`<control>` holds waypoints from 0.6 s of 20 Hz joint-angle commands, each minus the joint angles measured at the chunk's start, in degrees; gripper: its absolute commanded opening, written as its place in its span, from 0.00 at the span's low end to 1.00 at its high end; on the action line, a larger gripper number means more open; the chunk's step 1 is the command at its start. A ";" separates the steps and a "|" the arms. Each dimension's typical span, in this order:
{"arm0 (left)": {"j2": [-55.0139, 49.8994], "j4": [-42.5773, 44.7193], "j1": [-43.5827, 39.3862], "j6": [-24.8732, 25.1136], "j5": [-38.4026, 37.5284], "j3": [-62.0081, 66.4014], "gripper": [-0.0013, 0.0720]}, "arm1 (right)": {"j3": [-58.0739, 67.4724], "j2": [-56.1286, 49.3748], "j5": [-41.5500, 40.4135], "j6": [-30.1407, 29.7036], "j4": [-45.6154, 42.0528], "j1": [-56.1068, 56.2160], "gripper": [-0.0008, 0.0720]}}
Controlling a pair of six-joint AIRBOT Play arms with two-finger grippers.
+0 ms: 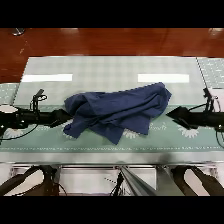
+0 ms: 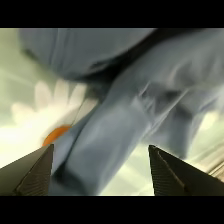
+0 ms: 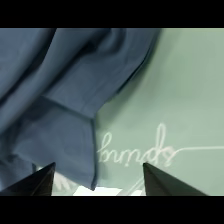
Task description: Fold the shirts.
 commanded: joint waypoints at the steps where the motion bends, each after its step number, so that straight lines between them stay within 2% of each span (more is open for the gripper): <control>1: -1.73 -9.38 -1.16 6.38 3.21 -1.92 0.98 | -6.27 2.25 -0.37 -2.32 5.03 -0.44 0.86; 7: -6.49 -12.02 -10.40 8.63 3.82 -1.75 0.97 | -6.27 2.25 -0.74 -2.29 5.09 -0.44 0.86; 8: -7.06 -12.02 -10.73 8.61 3.78 -1.46 0.84 | -6.27 2.25 -0.83 -2.29 5.05 -0.44 0.86; 9: -7.26 -12.04 -10.64 8.59 3.76 -1.20 0.27 | -6.27 2.25 -0.81 -2.29 4.96 -0.44 0.86; 10: -7.23 -12.07 -10.40 8.55 3.69 -0.87 0.05 | -6.27 2.25 -0.70 -2.27 4.31 -0.44 0.86; 12: -7.21 -12.15 -10.23 8.55 3.02 0.37 0.05 | -6.34 2.19 0.04 -1.70 0.50 -0.42 0.86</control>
